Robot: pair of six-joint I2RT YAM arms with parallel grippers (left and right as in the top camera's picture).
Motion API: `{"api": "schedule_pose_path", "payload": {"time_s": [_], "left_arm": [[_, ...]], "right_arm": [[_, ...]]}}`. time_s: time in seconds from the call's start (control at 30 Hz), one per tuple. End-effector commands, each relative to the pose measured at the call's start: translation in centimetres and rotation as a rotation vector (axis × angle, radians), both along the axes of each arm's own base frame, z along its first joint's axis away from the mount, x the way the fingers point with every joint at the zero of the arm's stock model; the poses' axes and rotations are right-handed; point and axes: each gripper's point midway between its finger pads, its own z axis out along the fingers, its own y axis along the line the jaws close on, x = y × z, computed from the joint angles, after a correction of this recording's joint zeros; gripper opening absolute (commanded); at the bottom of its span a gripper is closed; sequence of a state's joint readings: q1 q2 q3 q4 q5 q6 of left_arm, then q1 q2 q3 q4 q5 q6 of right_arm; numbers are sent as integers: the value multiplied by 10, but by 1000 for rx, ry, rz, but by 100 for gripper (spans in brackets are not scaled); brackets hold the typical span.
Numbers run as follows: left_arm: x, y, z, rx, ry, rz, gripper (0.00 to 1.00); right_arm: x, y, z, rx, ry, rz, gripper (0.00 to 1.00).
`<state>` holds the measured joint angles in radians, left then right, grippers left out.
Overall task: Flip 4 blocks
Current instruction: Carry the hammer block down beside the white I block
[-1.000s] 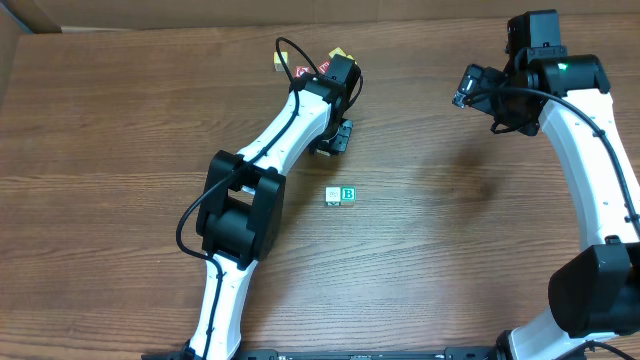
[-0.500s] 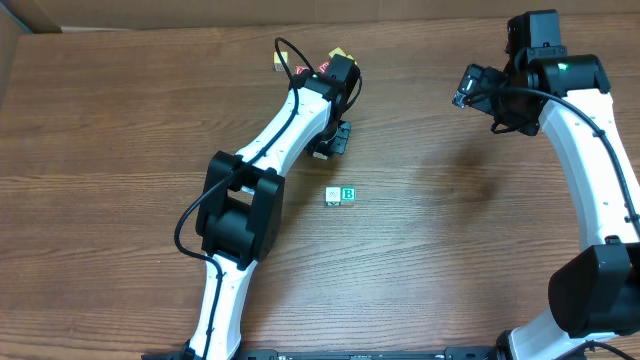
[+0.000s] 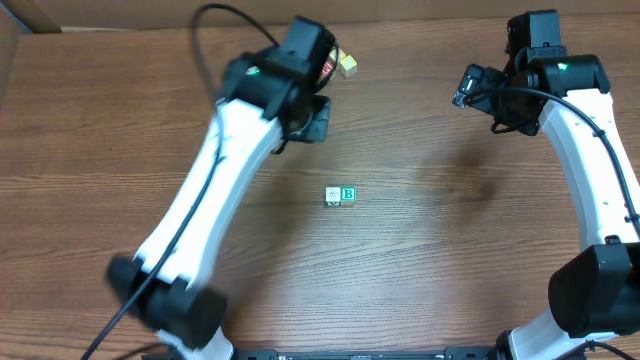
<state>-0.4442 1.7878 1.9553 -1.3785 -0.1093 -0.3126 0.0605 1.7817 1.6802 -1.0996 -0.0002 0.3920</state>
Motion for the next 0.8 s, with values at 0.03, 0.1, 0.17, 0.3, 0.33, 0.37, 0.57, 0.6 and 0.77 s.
{"api": "schedule_pose_path", "payload": {"time_s": [0.03,0.1,0.17,0.3,0.33,0.37,0.57,0.6,0.77], "left_arm": [[-26,16,13,-13,43,108,23],[-38,21,8,6,93,133,24],[-45,25,-1,23,137,154,23],[-50,26,-28,48,192,173,23],[-51,26,-38,54,206,184,23],[-52,27,-47,59,218,189,23],[-57,19,-118,32,281,189,23],[-57,18,-130,28,279,188,24],[-54,16,-170,-6,249,214,23]], "right_arm": [[1,0,6,4,-19,-5,100],[1,0,6,4,-19,-5,100],[1,0,6,4,-19,-5,100],[1,0,6,4,-19,-5,100],[1,0,6,4,-19,-5,100],[1,0,6,4,-19,-5,100],[1,0,6,4,-19,-5,100],[1,0,6,4,-19,-5,100],[1,0,6,4,-19,-5,100]]}}
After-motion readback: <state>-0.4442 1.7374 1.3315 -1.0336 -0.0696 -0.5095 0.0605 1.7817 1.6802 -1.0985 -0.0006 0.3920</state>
